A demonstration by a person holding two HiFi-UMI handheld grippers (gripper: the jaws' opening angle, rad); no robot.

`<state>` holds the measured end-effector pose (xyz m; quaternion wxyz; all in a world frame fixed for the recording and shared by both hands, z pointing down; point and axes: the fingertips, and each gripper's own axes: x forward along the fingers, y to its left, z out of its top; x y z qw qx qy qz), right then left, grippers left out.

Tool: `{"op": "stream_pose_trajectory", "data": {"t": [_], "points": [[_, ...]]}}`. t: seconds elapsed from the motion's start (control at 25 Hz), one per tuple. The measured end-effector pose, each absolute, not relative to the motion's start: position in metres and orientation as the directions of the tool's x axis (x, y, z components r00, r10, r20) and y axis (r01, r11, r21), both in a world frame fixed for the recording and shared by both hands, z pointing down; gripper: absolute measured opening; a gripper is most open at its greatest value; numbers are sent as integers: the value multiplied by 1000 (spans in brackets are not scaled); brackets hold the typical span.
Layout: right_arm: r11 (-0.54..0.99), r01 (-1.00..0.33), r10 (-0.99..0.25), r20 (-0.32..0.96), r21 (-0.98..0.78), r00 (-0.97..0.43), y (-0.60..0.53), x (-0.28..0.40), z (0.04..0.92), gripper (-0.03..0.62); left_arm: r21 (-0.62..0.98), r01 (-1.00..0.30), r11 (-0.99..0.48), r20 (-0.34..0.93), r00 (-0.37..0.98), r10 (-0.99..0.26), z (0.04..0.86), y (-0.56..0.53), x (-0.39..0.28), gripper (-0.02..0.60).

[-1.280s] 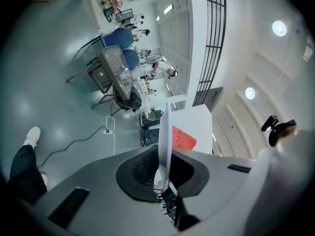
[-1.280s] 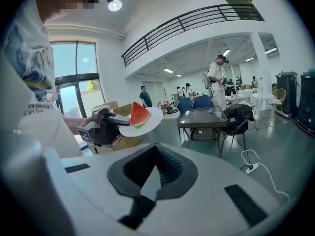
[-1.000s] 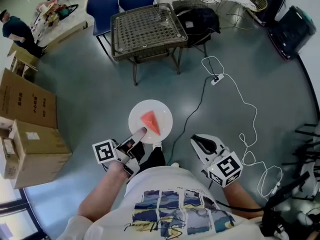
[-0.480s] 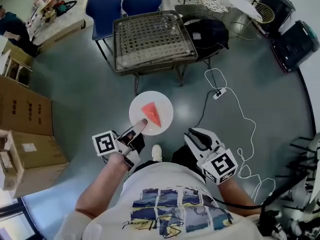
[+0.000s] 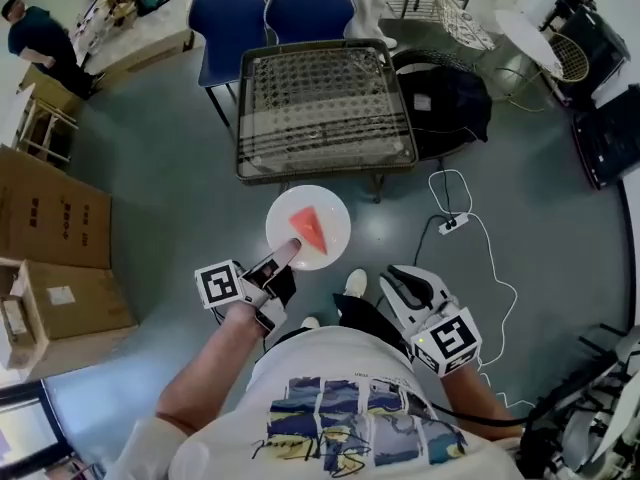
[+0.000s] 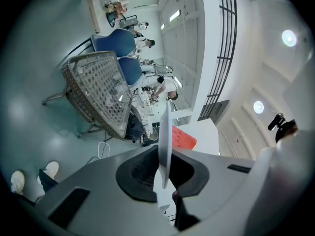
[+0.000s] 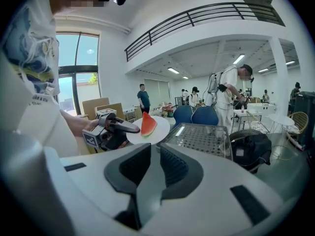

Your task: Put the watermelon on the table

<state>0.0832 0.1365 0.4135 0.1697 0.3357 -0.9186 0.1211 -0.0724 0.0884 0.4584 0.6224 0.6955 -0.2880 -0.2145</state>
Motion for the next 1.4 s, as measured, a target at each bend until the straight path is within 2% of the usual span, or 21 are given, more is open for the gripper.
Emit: {"op": "stream_pose_trajectory", "data": {"t": [0.32, 0.56, 0.8, 1.4], "points": [[781, -613, -538, 368, -120, -758, 18, 122, 409, 63, 980, -196, -23, 114, 660, -742, 487, -38, -70, 28], [779, -606, -508, 406, -160, -760, -44, 127, 424, 63, 977, -212, 1, 136, 625, -769, 521, -133, -80, 28], [729, -666, -547, 450, -157, -706, -121, 116, 435, 62, 976, -215, 13, 150, 633, -760, 573, -231, -108, 28], [581, -790, -580, 583, -194, -569, -261, 77, 446, 63, 934, -296, 199, 350, 656, -669, 717, -423, -143, 28]]}}
